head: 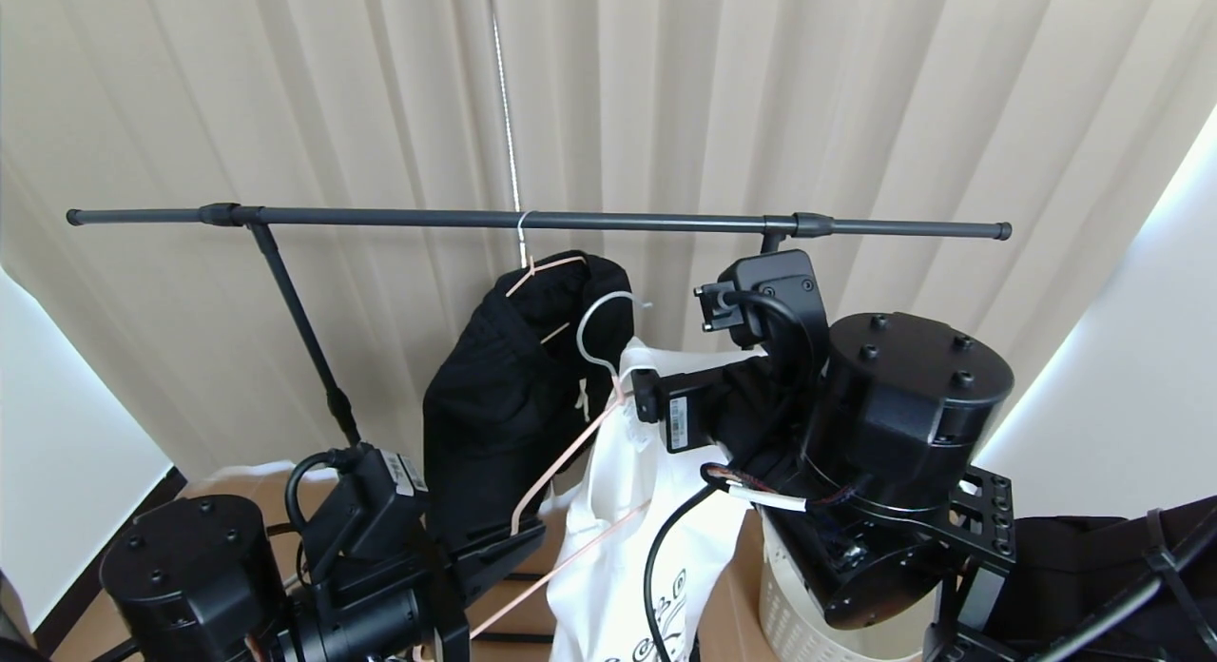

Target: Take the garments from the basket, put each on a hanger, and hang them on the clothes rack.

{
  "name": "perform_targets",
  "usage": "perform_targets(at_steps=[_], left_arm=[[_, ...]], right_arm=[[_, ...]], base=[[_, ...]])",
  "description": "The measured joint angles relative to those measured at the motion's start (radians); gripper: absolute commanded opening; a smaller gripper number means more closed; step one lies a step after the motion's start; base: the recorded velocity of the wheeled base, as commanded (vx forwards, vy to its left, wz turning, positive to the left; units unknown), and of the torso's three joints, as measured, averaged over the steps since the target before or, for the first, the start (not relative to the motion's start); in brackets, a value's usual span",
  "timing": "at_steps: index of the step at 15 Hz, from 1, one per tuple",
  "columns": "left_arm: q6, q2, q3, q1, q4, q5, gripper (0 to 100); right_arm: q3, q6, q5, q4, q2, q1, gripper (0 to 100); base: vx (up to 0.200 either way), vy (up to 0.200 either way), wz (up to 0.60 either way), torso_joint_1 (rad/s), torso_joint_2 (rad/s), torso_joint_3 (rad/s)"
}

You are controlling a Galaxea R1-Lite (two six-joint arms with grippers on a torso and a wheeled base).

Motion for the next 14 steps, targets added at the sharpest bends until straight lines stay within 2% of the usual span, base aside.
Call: perform_targets(at_steps=[4, 14], left_arm=[[-0.028, 0.001, -0.013, 0.021, 0.000, -0.001, 0], [-0.030, 0.005, -0.032, 0.051, 0.000, 0.000, 0]], right_arm=[[0.001, 0.000, -0.004, 0.000, -0.003, -0.001, 100], [0.001, 0.000, -0.016, 0.000, -0.013, 0.001, 100]], base=[[0.000, 0.000, 0.00, 0.000, 0.00, 0.000], [0.000, 0.000, 0.00, 0.000, 0.00, 0.000]])
